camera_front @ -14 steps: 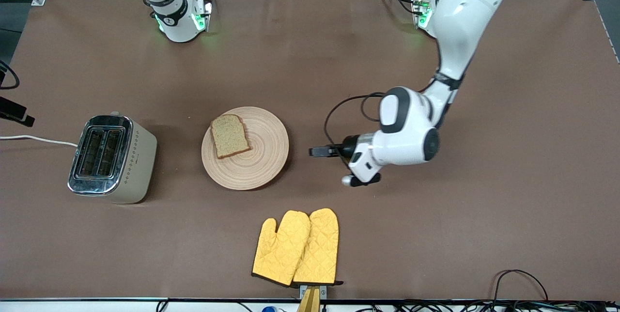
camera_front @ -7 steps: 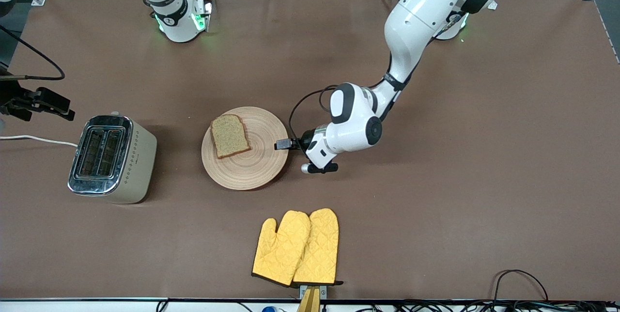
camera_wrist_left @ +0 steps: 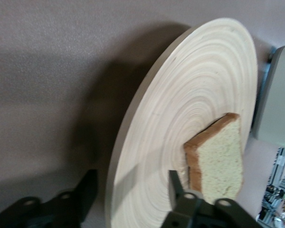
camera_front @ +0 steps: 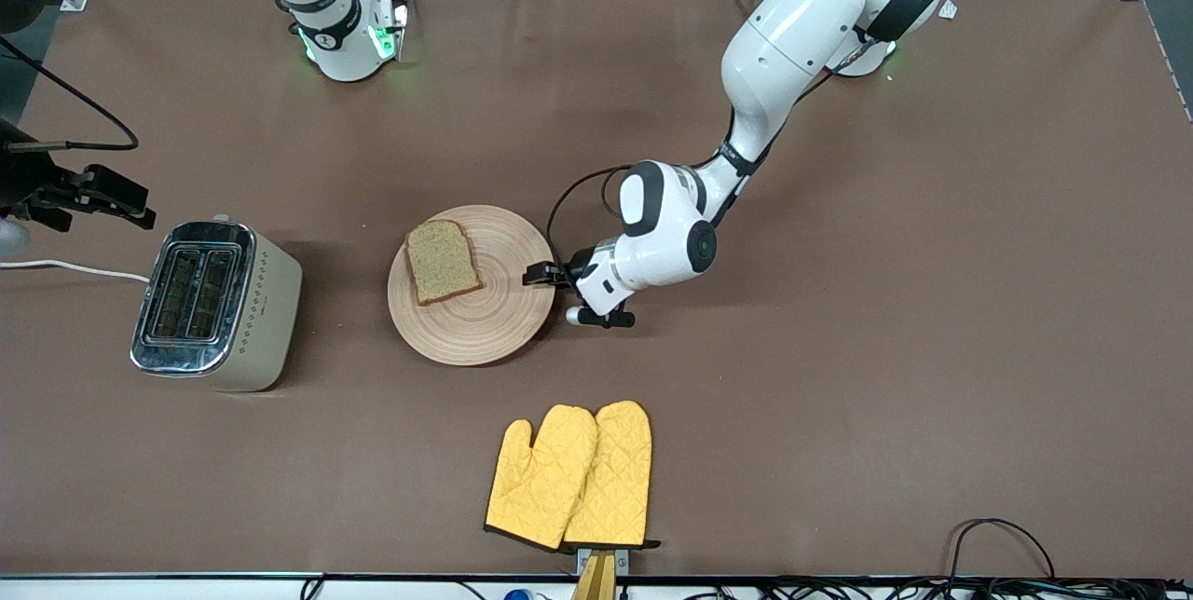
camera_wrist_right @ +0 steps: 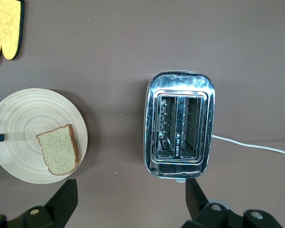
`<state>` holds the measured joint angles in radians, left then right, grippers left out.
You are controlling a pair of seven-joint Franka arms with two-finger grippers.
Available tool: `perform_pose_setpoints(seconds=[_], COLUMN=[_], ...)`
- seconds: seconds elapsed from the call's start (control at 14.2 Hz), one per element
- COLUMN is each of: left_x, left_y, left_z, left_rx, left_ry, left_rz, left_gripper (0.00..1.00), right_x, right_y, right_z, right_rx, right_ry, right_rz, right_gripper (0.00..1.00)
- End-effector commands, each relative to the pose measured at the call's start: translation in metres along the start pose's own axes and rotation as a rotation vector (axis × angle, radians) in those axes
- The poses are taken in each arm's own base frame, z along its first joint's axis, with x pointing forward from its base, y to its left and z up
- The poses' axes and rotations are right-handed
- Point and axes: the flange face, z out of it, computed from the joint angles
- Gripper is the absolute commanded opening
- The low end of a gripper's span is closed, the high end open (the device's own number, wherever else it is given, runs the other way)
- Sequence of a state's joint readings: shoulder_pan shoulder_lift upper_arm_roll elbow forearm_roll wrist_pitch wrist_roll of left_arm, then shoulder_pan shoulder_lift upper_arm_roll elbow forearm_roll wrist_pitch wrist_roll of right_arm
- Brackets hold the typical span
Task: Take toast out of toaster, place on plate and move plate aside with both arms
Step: 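Grip the wooden plate rim with the left gripper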
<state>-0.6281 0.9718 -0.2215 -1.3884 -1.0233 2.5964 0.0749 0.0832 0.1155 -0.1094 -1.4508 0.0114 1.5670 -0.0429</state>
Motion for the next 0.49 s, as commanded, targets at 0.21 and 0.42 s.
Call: perform_pose_setpoints(seconds=[0.21,0.42], left_x=[0.016,0.031], left_y=[0.008,0.039], left_z=[-0.017,-0.073], left_rx=[-0.034,-0.072], left_ry=[0.046,0.025], left_rz=[0.082,0.116], left_gripper=[0.00,0.00], right_x=[-0.007,-0.008], right_y=[-0.003,-0.004], right_z=[-0.008,-0.009], right_rx=[-0.020,-0.019], right_ry=[0.005,0.002], right_rz=[0.002,-0.001], right_gripper=[1.00,1.00])
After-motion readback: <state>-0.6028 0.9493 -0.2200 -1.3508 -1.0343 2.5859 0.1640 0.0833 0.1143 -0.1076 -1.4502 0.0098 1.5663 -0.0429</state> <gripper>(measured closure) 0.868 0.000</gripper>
